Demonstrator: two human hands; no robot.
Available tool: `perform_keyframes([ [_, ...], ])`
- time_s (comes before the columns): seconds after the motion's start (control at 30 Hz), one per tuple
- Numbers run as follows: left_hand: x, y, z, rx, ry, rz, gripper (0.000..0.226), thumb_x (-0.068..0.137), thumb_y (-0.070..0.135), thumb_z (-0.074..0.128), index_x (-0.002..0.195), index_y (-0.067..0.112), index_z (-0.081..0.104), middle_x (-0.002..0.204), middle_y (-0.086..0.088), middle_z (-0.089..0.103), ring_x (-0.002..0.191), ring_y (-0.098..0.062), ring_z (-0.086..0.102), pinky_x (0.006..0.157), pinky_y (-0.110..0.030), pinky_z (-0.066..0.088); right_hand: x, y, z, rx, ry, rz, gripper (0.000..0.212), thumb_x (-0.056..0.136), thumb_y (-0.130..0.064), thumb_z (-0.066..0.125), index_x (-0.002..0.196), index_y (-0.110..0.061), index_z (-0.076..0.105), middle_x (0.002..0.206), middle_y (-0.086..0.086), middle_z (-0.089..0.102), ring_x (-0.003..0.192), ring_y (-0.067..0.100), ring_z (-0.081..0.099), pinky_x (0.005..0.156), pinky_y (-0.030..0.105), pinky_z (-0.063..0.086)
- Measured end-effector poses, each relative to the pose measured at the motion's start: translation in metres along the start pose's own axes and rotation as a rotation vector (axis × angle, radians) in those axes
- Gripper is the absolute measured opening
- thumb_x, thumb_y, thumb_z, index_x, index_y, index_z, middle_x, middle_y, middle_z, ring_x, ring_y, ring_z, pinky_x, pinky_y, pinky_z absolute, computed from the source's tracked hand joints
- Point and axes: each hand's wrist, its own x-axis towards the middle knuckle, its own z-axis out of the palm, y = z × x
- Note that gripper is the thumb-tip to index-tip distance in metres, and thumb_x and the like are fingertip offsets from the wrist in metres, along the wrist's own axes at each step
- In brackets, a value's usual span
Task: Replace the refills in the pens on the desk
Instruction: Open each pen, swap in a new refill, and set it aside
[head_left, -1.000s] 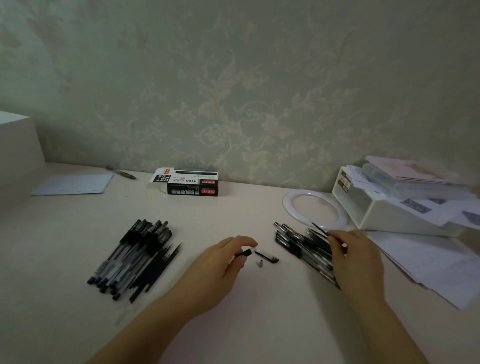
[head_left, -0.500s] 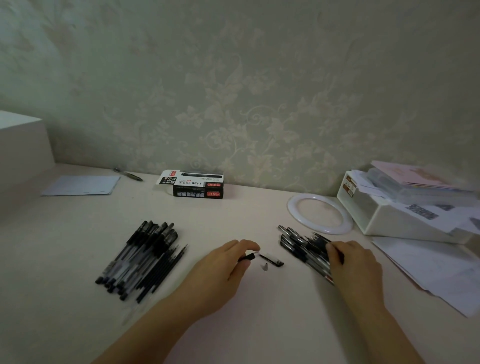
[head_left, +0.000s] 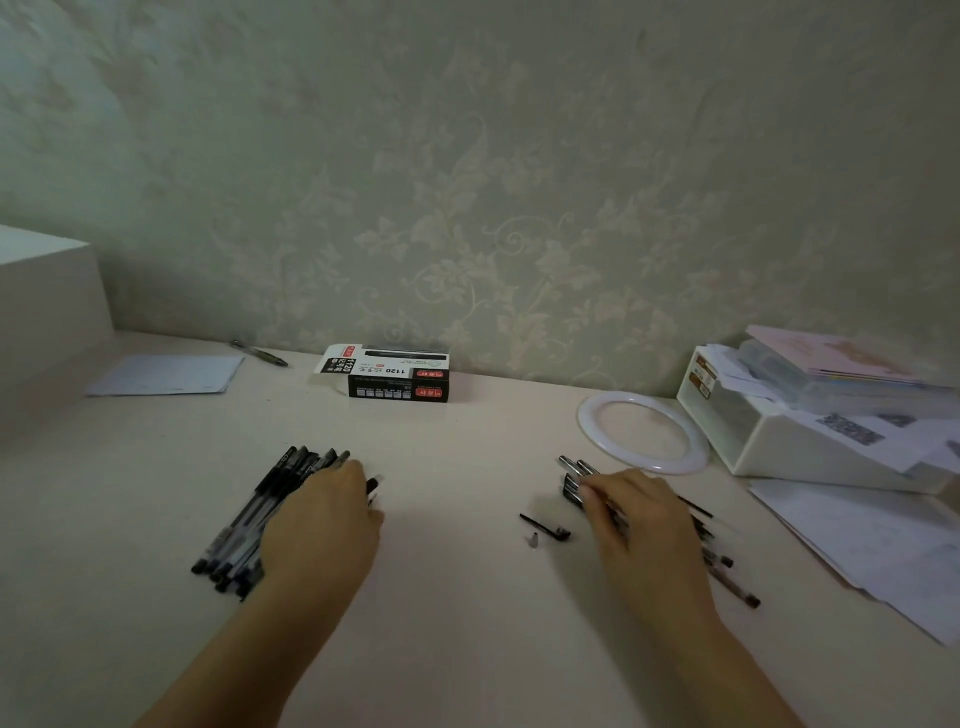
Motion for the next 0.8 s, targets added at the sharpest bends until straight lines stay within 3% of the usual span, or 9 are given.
perform_keyframes([
  [0.1,0.001,-0.003,0.002,0.041,-0.054,-0.025,0.011,0.095,0.030,0.055,0.095,0.020,0.051,0.096,0.002,0.059,0.087,-0.018,0.060,0.067,-0.030,0.049,-0.003,-0.003,0.003,0.045,-0.045,-0.038,0.008,0.090,-0.016,0.069,0.095,-0.017,0.074,0.088,-0.009,0.066,0.080,0.017,0.059,0.074,0.042,0.051],
  [0.37,0.001,0.006,0.011,0.077,0.001,0.056,0.013,0.100,0.028,0.044,0.098,0.017,0.051,0.103,0.000,0.059,0.088,-0.017,0.062,0.062,-0.027,0.046,-0.005,-0.004,0.006,0.085,-0.092,-0.050,0.011,0.092,-0.017,0.067,0.100,-0.016,0.073,0.092,-0.010,0.066,0.085,0.010,0.059,0.078,0.037,0.053],
  [0.7,0.004,0.018,0.016,0.069,0.083,0.119,0.012,0.102,0.027,0.041,0.102,0.019,0.049,0.102,0.003,0.053,0.080,-0.015,0.061,0.056,-0.025,0.044,-0.007,-0.006,0.009,0.074,-0.116,-0.055,0.010,0.092,-0.018,0.066,0.100,-0.018,0.073,0.090,-0.012,0.066,0.081,0.006,0.059,0.076,0.030,0.052],
  [0.8,0.000,0.028,0.009,0.037,0.178,0.181,0.017,0.102,0.035,0.037,0.105,0.020,0.045,0.092,0.007,0.045,0.069,-0.012,0.054,0.049,-0.022,0.036,-0.006,-0.009,0.010,0.168,-0.091,0.004,0.012,0.092,-0.018,0.067,0.101,-0.020,0.074,0.090,-0.014,0.067,0.081,0.004,0.062,0.074,0.016,0.049],
])
